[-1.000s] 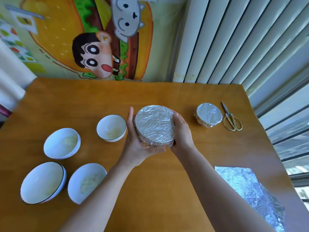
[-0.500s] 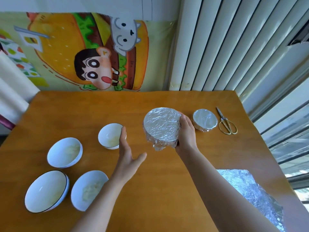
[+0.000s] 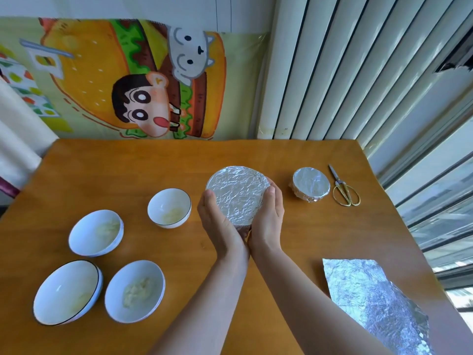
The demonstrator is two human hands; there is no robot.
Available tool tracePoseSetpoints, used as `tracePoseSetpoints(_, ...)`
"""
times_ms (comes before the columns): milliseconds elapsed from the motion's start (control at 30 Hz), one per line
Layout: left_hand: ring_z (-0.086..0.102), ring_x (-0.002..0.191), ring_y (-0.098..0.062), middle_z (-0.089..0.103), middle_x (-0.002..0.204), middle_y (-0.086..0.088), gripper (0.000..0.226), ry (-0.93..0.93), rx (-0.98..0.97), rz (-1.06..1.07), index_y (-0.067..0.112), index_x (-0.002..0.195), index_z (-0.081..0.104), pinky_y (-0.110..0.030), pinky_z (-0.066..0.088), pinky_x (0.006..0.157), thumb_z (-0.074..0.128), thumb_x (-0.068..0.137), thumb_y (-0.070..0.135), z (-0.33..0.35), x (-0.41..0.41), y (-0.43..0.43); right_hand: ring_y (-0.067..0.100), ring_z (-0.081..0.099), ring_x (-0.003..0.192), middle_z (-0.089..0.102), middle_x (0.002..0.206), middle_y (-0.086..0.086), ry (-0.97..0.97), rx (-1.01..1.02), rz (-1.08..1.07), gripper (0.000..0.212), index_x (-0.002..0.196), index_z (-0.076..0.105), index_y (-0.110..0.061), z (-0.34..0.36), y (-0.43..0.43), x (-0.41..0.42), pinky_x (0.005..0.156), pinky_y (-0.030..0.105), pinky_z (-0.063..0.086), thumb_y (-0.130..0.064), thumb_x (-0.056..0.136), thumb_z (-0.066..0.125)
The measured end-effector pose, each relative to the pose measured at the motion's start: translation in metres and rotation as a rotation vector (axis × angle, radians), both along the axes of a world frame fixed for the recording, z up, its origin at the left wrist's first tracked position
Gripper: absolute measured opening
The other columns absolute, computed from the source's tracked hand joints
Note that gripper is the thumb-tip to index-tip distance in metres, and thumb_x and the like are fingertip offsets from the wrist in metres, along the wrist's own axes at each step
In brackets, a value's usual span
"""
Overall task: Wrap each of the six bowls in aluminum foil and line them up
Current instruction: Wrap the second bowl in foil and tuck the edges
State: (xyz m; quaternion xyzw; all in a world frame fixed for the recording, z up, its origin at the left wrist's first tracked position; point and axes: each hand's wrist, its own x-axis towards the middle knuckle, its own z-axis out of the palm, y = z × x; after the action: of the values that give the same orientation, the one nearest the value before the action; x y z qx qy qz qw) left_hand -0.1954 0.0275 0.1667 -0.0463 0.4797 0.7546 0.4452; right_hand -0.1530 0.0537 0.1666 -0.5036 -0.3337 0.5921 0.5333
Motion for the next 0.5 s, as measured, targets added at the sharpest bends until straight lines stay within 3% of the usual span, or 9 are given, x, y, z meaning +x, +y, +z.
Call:
tracePoseSetpoints(200,0.069,0.108,-0.031,0.068,0.125,-0.008,0.06,-0.07,0.023,-0.026,0.024,0.127,0.06,-0.038,0.058,0.069,0.067,0.075,0.054,-0.003,-0.008,-0.006,0.013,0.063,0.11,0.065,0.119,-0.003,-0.002,0.011,0.101,0.028,0.122,0.056,-0.031,-0.002,-0.009,-0.001,0.09,0.032,0.054,-0.032,0.106,0.033)
tracePoseSetpoints(300,0.066,0.112,-0.034,0.066,0.129,-0.01,0.069,-0.078,0.001,-0.042,0.026,0.13,0.06,-0.049,0.059,0.074,0.071,0.07,0.058,-0.006,-0.019,-0.007,-0.001,0.061,0.108,0.063,0.121,-0.011,-0.038,0.024,0.239,0.031,0.127,0.053,-0.033,0.001,-0.013,0.007,0.081,0.017,0.049,-0.036,0.107,0.03)
tracePoseSetpoints(367,0.065,0.114,-0.034,0.065,0.13,-0.008,0.07,-0.088,-0.03,-0.052,0.028,0.128,0.061,-0.062,0.054,0.087,0.075,0.067,0.059,-0.007,-0.028,-0.009,-0.004,0.054,0.118,0.059,0.129,-0.016,-0.112,0.046,0.319,0.037,0.134,0.05,-0.035,-0.005,-0.009,0.018,0.092,0.019,0.045,-0.045,0.105,0.029)
tracePoseSetpoints(400,0.065,0.114,-0.033,0.066,0.129,-0.006,0.066,-0.089,-0.052,-0.066,0.029,0.127,0.062,-0.06,0.053,0.09,0.075,0.069,0.058,-0.007,-0.033,-0.01,-0.004,0.047,0.127,0.053,0.137,-0.018,-0.162,0.065,0.348,0.043,0.139,0.046,-0.037,-0.007,-0.006,0.024,0.102,0.024,0.04,-0.052,0.102,0.03)
tracePoseSetpoints(500,0.067,0.109,-0.023,0.067,0.125,0.003,0.047,-0.091,-0.117,-0.128,0.03,0.123,0.065,-0.035,0.052,0.078,0.074,0.08,0.047,-0.002,-0.045,-0.014,-0.004,0.028,0.142,0.031,0.156,-0.019,-0.249,0.171,0.362,0.063,0.152,0.028,-0.039,-0.005,0.012,0.04,0.118,0.031,0.024,-0.06,0.093,0.035)
